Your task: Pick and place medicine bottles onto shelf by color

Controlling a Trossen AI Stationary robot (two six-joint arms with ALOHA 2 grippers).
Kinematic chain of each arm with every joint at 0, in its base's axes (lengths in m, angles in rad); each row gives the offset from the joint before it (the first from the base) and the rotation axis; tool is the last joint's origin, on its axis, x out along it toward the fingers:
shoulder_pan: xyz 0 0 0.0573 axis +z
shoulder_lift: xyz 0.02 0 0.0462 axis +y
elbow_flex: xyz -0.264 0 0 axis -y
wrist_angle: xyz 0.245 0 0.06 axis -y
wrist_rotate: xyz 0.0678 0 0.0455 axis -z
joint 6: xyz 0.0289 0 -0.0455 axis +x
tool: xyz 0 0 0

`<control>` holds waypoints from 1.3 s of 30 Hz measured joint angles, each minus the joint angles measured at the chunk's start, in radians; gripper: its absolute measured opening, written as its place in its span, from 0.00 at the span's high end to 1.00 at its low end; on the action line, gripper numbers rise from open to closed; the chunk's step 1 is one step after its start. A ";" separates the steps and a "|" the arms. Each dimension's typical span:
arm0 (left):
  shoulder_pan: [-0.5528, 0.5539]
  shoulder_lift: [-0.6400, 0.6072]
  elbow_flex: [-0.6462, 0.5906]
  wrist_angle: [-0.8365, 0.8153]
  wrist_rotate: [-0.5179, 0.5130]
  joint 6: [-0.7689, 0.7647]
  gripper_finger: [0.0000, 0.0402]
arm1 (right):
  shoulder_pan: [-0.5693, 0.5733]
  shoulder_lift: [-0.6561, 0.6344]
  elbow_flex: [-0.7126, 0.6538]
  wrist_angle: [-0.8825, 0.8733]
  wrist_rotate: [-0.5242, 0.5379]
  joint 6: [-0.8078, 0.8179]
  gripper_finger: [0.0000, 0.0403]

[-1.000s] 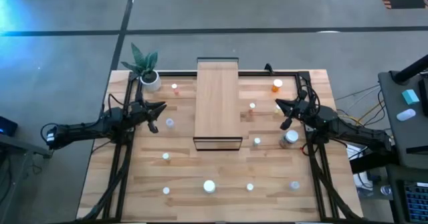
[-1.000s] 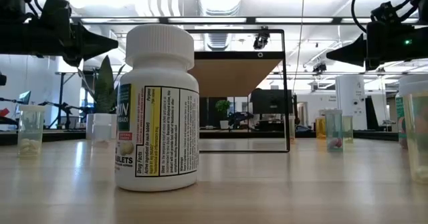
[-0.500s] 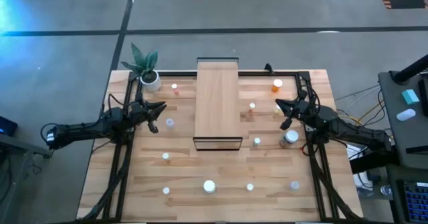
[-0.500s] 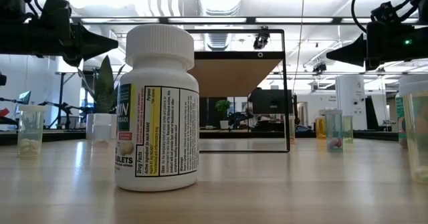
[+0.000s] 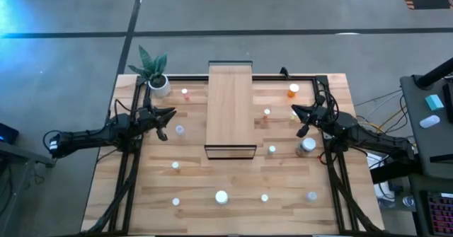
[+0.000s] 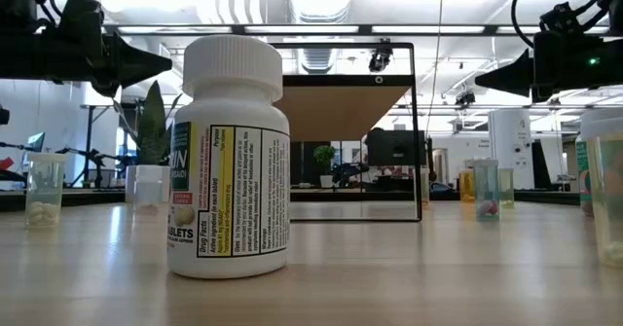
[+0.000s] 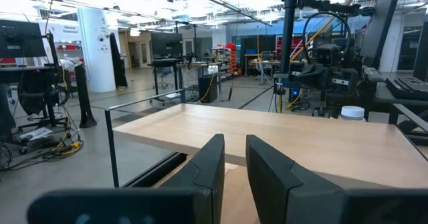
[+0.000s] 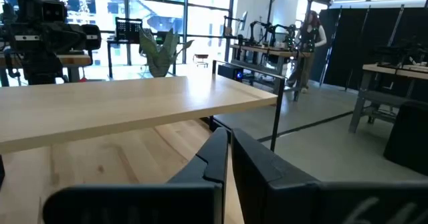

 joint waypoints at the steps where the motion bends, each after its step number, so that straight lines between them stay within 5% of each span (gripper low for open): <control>1: 0.000 0.000 0.000 0.000 0.000 0.000 0.89 | 0.000 0.000 0.000 0.000 0.000 0.000 0.97; 19: 0.000 0.000 0.000 0.000 0.000 0.000 0.89 | 0.000 0.000 -0.001 0.017 0.000 -0.001 0.97; 33: 0.000 0.000 0.000 0.000 0.000 0.000 0.89 | 0.000 0.037 -0.001 0.393 -0.006 0.051 0.97; 39: 0.000 0.000 0.000 0.000 0.000 0.000 0.89 | 0.000 0.144 0.050 0.366 0.108 0.058 0.97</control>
